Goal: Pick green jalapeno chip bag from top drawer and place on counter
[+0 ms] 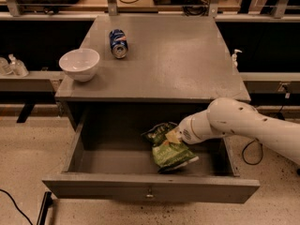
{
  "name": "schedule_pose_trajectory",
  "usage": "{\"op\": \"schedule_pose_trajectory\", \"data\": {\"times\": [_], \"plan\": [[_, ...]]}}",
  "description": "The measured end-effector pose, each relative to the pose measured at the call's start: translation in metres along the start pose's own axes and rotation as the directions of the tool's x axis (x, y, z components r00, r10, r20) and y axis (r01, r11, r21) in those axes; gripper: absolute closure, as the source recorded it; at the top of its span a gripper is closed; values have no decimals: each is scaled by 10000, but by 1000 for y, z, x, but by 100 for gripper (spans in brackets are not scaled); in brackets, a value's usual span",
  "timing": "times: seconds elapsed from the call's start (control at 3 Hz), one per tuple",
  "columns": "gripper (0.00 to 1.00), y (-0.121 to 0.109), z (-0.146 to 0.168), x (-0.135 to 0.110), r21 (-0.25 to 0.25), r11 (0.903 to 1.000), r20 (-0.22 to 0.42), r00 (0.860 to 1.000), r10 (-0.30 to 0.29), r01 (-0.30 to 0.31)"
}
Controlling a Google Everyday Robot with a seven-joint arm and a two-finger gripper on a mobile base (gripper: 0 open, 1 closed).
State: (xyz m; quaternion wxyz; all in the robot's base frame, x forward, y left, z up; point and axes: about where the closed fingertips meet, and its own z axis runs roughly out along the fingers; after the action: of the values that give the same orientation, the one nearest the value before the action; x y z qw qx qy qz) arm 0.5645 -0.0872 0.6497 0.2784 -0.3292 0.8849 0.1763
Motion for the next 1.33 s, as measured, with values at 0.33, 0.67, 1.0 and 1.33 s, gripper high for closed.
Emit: {"op": "schedule_pose_trajectory", "data": {"times": [0.33,0.67,1.0,1.33], "plan": [[100,10,-52,-48,-30,9955,707,9931,-939,943],[100,30,-119,-98,63,9743,1339,9654,-2238,2250],[100,45,-175,-142,210,9344,1650,9206,-3540,3555],[100,36,-211,-177,424,9030,1467,8914,-4288,4274]]}}
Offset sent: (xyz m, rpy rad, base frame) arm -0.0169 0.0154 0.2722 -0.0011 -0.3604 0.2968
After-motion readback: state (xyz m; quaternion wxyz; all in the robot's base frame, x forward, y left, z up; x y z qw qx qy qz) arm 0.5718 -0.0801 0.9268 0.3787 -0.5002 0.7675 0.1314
